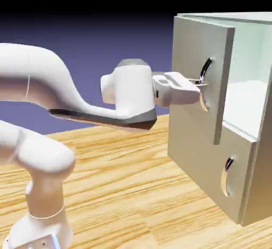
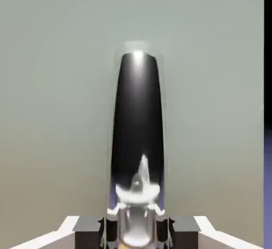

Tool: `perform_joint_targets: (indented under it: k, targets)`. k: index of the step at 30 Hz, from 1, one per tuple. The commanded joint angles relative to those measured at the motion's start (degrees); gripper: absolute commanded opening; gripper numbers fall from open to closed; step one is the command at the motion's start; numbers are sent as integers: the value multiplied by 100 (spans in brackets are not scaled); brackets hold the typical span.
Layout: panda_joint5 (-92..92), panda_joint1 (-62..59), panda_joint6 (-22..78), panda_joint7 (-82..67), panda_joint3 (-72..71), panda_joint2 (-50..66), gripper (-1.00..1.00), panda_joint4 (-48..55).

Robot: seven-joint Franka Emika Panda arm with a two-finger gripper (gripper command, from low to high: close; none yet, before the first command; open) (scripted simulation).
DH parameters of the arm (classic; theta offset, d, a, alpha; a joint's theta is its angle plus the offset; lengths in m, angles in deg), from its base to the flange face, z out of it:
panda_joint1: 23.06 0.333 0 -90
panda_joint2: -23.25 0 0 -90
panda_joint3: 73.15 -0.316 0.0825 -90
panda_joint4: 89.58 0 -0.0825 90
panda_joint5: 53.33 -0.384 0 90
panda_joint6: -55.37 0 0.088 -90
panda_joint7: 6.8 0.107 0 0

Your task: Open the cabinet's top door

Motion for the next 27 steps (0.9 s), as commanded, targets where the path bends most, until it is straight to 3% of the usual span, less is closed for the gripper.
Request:
perform_joint_targets:
  k: [1,13,27]
  targets:
    - [-245,-182,97,-100,-208,-111,-100,-169]
    - [-3209,-1401,1169,-1334,-2495,-1620,-100,-1650]
    - [-6636,-933,3141,-2276,-5197,-2613,-100,-2106]
